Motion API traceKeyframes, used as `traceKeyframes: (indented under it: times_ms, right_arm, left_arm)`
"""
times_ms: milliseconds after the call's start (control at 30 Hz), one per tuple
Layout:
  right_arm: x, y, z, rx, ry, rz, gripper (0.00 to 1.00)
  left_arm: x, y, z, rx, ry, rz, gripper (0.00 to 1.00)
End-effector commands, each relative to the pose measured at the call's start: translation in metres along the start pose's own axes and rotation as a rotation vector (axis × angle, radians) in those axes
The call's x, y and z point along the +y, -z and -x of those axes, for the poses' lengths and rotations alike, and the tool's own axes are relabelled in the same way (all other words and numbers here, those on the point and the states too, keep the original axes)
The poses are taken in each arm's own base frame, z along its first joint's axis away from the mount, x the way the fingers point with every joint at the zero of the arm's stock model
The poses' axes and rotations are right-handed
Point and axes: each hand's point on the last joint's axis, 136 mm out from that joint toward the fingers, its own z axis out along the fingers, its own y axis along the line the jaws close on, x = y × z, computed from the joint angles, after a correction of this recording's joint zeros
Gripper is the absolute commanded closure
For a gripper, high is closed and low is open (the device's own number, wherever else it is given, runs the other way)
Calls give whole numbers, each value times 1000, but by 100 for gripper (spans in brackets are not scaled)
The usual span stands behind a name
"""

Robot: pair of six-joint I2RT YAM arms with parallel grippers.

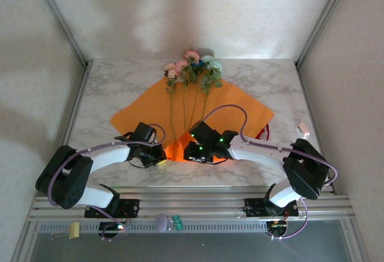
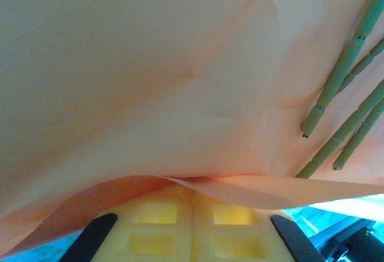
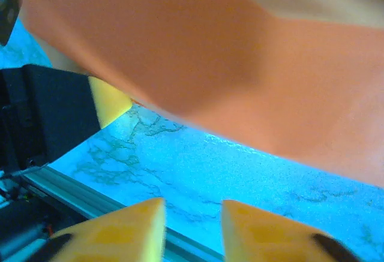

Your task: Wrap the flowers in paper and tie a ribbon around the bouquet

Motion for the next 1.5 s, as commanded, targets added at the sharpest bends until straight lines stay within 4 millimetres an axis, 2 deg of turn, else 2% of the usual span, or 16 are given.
traceKeyframes:
  times_ms: [0,100,167,267,300,367,433,467,533,800,933,1100,1333,1467]
  right_arm:
    - [-4,27,21,-131,12,-66,59]
    - [-24,60,24,-232,4,-115,51]
    - [-36,73,14,-247,-11,-97,46]
    - [-60,66,-18,-169,-101,-44,45]
    - [-62,61,-28,-146,-132,8,45]
    - [-64,57,-36,-160,-181,101,45]
    - [-63,57,-30,-213,-217,177,44]
    - [-73,50,-31,-232,-241,177,44]
    - [-75,43,-23,-281,-274,205,44]
    - [-97,20,19,-452,-377,213,46]
    - [-100,14,28,-450,-400,175,55]
    - [-106,11,31,-465,-443,143,75]
    - [-123,15,31,-489,-553,100,97]
    - [-133,22,27,-499,-612,60,100]
  left_arm:
    - [36,-6,-2,-8,67,126,94]
    - [35,-6,-1,-11,65,127,94]
    - [36,-5,-1,-9,68,131,94]
    - [35,-5,-2,-3,70,130,94]
    - [35,-5,-2,-1,71,129,94]
    - [36,-5,-3,6,74,133,94]
    - [37,-6,-5,17,77,138,94]
    - [39,-6,-6,22,82,141,94]
    - [39,-7,-7,33,85,145,94]
    - [32,1,-6,18,134,104,95]
    - [24,7,-3,5,156,70,95]
    - [24,9,0,0,159,69,94]
    - [29,7,3,-10,167,87,93]
    - [38,4,3,-10,175,113,94]
